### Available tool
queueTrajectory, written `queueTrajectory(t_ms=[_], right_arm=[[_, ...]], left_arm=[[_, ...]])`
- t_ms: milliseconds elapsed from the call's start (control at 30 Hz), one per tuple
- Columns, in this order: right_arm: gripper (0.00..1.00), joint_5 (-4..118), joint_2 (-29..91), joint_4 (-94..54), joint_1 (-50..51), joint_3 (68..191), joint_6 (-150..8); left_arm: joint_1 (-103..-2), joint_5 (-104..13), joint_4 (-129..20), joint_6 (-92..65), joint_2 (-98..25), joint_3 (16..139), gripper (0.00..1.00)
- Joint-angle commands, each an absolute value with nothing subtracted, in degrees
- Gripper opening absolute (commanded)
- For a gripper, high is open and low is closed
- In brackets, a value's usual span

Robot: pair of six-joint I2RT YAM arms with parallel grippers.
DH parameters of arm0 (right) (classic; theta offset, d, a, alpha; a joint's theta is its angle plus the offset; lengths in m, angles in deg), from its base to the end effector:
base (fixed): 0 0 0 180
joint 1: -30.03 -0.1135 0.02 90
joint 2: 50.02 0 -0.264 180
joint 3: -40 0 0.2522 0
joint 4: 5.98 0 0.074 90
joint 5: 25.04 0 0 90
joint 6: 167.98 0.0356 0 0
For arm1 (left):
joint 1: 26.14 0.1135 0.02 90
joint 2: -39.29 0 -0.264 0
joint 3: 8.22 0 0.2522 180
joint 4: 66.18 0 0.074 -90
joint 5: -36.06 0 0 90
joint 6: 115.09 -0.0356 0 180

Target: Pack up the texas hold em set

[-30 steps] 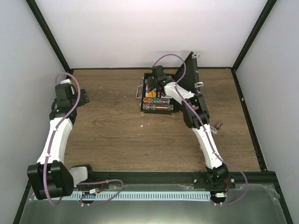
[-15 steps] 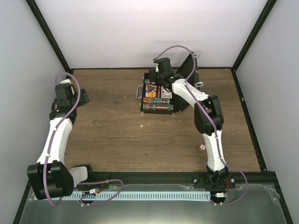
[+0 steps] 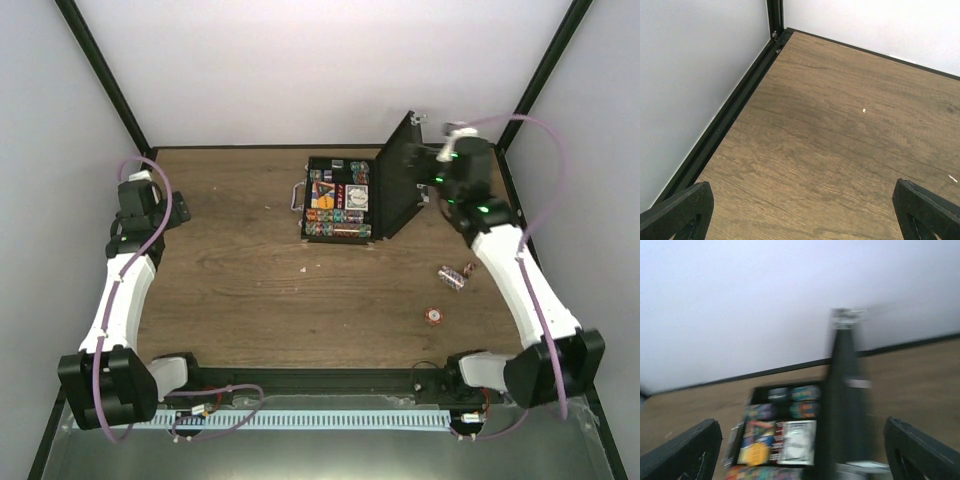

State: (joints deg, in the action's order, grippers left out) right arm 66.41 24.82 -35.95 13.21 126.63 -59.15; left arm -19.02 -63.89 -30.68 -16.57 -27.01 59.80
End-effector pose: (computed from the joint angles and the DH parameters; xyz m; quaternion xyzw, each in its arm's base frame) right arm 0.2893 0.0865 0.3857 0.0216 0.8096 0.1698 0.5615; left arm 0.2539 0.0379 0.3022 -0.1600 0.8650 0.0708 0.4703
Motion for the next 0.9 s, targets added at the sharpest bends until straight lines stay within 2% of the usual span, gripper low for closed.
queueTrajectory(t_ms=[0, 100, 233, 333, 700, 867], right_arm=[[0.95, 67.6, 17.4, -46.4, 27.2, 118.8, -49.2], [1.0, 67.2, 11.7, -48.2, 36.4, 113.3, -45.3], [1.0, 68.9, 9.4, -52.3, 40.9, 108.6, -41.3], [1.0, 65.0, 11.0, -54.7, 43.4, 104.7, -37.5], [1.0, 60.8, 17.2, -55.5, 44.3, 94.4, -32.9], [1.0, 65.2, 20.1, -53.7, 44.3, 93.5, -34.6]], left_arm=[[-19.0, -63.3, -31.8, -16.5, -26.4, 59.3, 1.0], [-19.0, -63.2, -31.9, -16.5, -26.2, 59.2, 1.0], [-19.0, -63.1, -31.8, -16.6, -26.2, 59.2, 1.0], [-19.0, -63.0, -31.5, -16.6, -26.3, 59.3, 1.0], [-20.6, -64.1, -31.1, -17.0, -27.6, 59.5, 1.0], [-21.2, -64.6, -31.0, -17.1, -28.2, 59.6, 1.0]])
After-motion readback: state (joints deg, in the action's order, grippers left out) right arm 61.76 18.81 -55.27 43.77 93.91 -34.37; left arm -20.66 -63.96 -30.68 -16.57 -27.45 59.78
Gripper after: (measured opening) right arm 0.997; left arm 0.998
